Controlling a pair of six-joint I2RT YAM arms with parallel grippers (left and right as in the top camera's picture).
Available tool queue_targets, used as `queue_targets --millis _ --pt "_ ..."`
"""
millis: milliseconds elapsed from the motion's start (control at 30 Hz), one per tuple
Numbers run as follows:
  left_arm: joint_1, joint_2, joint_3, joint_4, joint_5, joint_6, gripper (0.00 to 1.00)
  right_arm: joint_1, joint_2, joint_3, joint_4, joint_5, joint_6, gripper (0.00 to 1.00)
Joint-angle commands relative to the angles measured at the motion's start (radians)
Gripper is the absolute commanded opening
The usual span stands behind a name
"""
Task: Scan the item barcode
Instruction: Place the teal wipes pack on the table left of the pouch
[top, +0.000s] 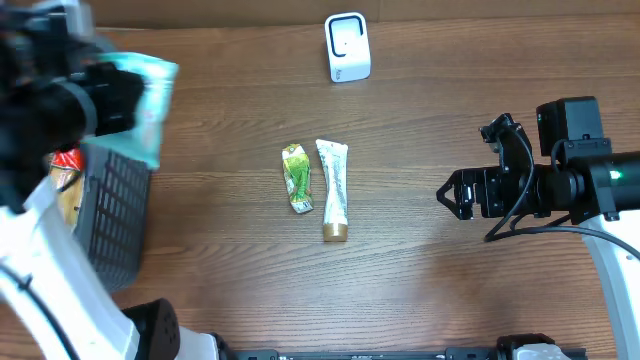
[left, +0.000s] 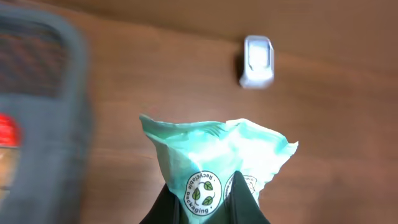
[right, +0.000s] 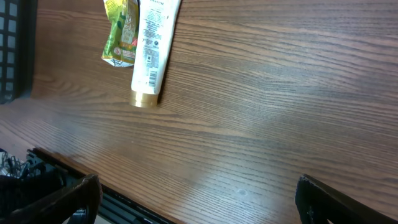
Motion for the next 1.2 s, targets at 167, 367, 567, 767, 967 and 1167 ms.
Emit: queue_targets --millis 167,367,567,767,967,1167 --pt "-0.282 0.024 -0.461 0.099 -0.36 -0.362 0.04 0.004 -0.002 0.022 -0.005 -0.001 -0.009 1.0" --pt "-0.334 0.024 -0.853 0.377 -0.392 -0.522 0.04 0.004 -0.002 0.022 -0.009 -0.001 -0.009 1.0" --pt "-0.334 0.024 -1.149 0.651 -0.283 -0.584 0.13 0.004 -0.002 0.022 -0.009 -0.001 -0.009 1.0" --pt "-0.329 0.02 -1.192 0.745 -0.157 -0.555 1.0 0.004 -0.002 0.022 -0.009 -0.001 -0.009 1.0" --pt "-0.307 -0.002 -0.908 0.596 -0.099 -0.411 1.0 0.004 -0.002 0.022 -0.01 -0.001 -0.009 1.0" --pt "-0.208 -0.035 -0.402 0.348 -0.146 -0.308 1.0 0.004 -0.002 0.022 -0.011 -0.001 -0.009 1.0"
